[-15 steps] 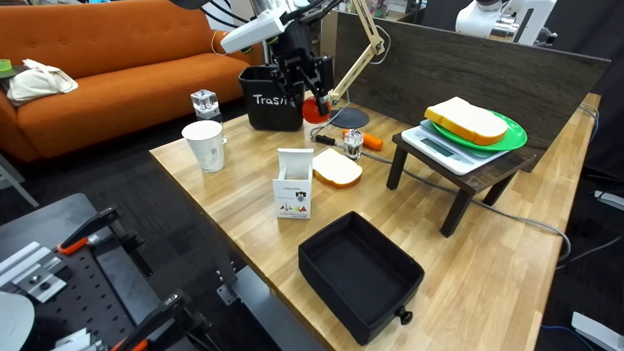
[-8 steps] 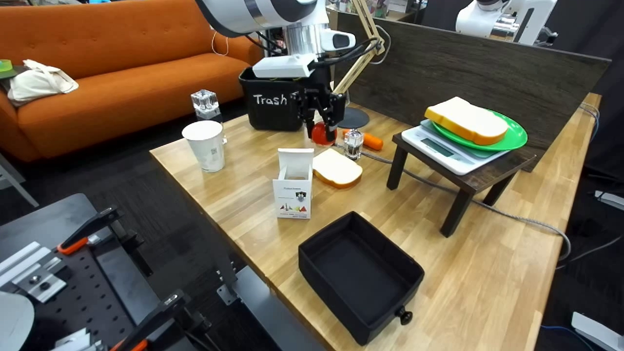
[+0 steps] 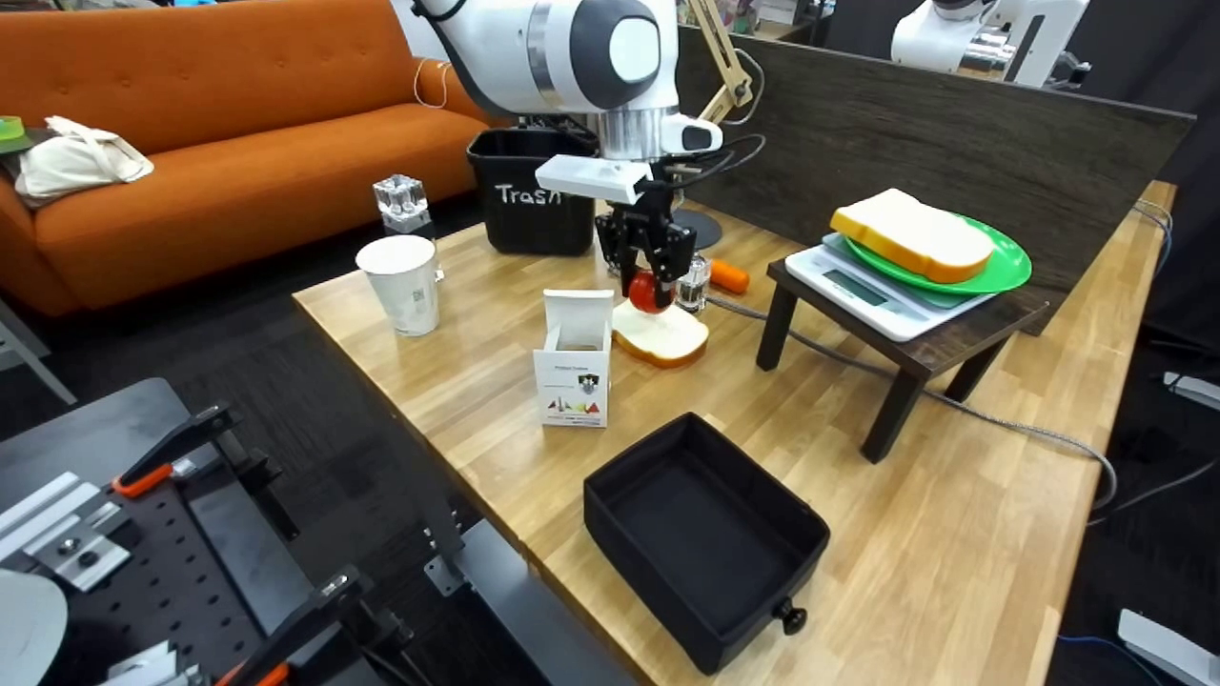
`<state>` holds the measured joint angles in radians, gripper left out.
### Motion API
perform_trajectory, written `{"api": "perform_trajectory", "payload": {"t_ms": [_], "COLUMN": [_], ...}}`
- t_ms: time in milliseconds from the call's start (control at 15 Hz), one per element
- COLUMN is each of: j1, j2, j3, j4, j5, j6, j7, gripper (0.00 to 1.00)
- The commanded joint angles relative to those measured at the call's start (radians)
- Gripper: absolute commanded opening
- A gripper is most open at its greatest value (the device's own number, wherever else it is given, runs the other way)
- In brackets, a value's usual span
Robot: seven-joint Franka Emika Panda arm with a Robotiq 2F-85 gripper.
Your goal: Place the tomato toy on the slice of bread
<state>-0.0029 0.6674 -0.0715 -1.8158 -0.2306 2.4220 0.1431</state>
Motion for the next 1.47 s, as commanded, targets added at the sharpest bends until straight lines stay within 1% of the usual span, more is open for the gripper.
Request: {"api": "perform_trajectory", "payload": {"t_ms": [0, 267, 333, 400, 533, 600, 667, 800, 867, 1400], "j1": [0.002, -0.002, -0.004, -0.007, -0.006, 0.008, 0.007, 0.010, 0.013, 0.013], "j2": [0.046, 0.079, 0.077, 0.073, 0.059, 0.059, 0.059, 0.059, 0.059, 0.059], "j3": [-0.007, -0.017, -0.017, -0.017, -0.027, -0.034, -0.037, -0.037, -0.037, -0.037], "j4": [0.053, 0.077, 0.079, 0.078, 0.066, 0.053, 0.053, 0.052, 0.052, 0.052], "j5": [0.033, 0.030, 0.031, 0.033, 0.026, 0.019, 0.019, 0.018, 0.018, 0.018], "j6": [-0.028, -0.043, -0.051, -0.058, -0.059, -0.033, -0.032, -0.032, -0.032, -0.032], "j7": [-0.026, -0.034, -0.035, -0.036, -0.035, -0.012, -0.012, -0.011, -0.011, -0.011], "gripper": [0.31, 0.31, 0.45, 0.77, 0.88, 0.96, 0.78, 0.92, 0.96, 0.96]}}
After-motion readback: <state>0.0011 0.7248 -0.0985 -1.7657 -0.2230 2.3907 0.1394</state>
